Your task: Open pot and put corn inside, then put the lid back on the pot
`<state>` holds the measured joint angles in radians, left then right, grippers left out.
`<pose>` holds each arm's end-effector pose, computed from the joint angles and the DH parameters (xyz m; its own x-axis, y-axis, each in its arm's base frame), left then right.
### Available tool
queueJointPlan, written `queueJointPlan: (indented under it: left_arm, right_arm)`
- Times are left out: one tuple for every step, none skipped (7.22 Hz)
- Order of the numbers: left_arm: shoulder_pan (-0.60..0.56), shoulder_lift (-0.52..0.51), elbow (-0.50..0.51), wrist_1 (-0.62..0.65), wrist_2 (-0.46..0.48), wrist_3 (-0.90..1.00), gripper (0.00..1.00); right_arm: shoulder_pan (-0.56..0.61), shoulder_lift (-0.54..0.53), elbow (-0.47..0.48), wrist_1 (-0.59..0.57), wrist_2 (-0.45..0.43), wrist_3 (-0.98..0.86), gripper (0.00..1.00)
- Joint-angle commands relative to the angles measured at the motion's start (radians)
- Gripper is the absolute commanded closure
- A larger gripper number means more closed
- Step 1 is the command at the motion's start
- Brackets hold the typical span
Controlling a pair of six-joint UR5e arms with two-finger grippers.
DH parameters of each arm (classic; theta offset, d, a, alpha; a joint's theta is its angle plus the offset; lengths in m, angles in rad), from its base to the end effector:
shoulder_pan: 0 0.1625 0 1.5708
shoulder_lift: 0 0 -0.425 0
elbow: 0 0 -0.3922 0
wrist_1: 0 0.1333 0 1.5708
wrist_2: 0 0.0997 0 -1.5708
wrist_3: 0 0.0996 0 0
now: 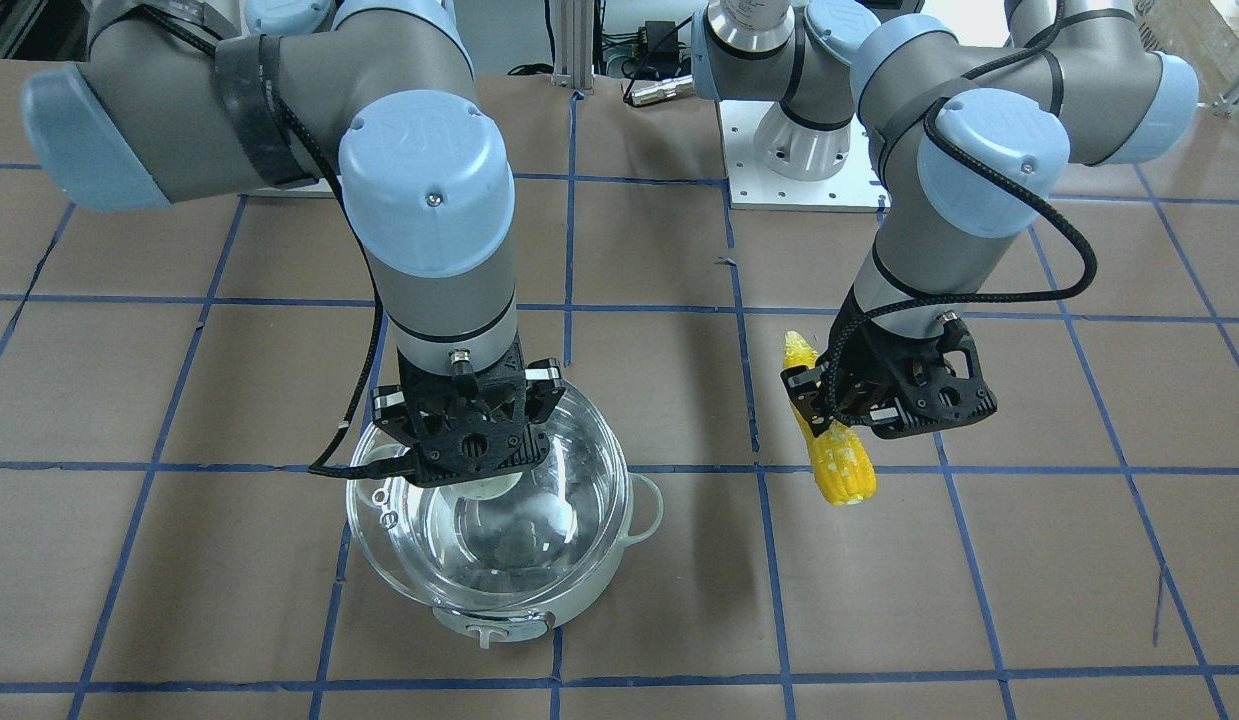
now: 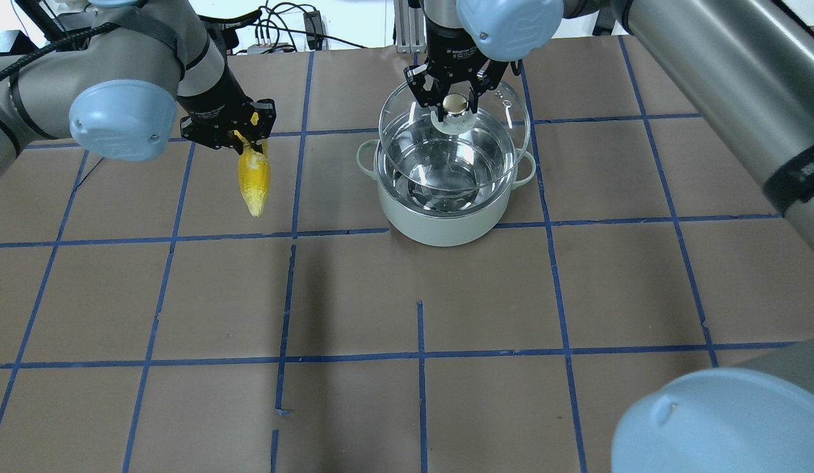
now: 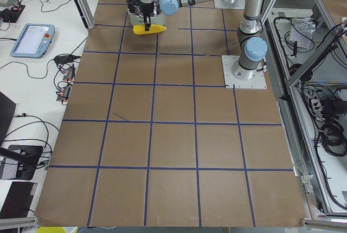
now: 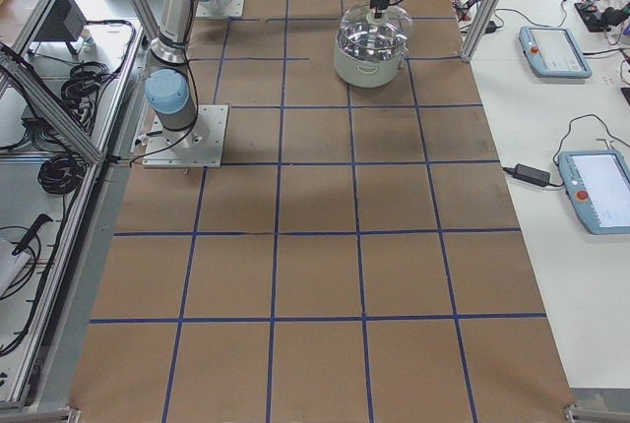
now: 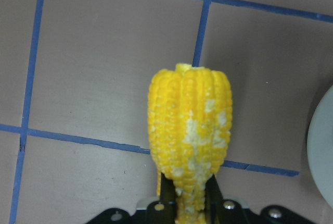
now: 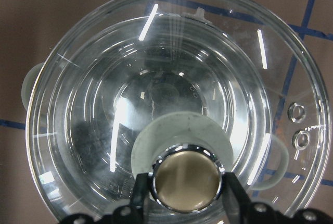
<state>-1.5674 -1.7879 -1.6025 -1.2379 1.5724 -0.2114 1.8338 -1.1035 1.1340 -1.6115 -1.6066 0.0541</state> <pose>-0.1312 -0.5798 0.3901 -0.9770 -0.2125 0.0161 -0.2131 0.9735 -0.0825 0.3031 -0.6269 0.4315 -0.9777 -0.2069 0.0352 -0.2074 0.9782 -0.0121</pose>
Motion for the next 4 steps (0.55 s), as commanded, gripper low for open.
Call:
queueJointPlan:
  left_arm:
    - [-0.045, -0.011, 0.091, -0.092, -0.005, -0.100, 0.71]
    - [-0.092, -0.040, 0.131, -0.101, -0.047, -0.212, 0.72]
    - [-0.136, -0.080, 0.172, -0.100, -0.072, -0.338, 0.71]
    - [-0.189, -0.129, 0.238, -0.101, -0.069, -0.453, 0.72]
  right_arm:
    - [-0.086, -0.027, -0.045, 0.057, 0.001, -0.019, 0.69]
    - [-0.137, -0.068, -0.045, 0.111, 0.007, -0.022, 0.69]
    - [-0.187, -0.088, -0.040, 0.117, 0.008, -0.064, 0.70]
    - [-0.208, -0.111, -0.040, 0.146, 0.008, -0.069, 0.76]
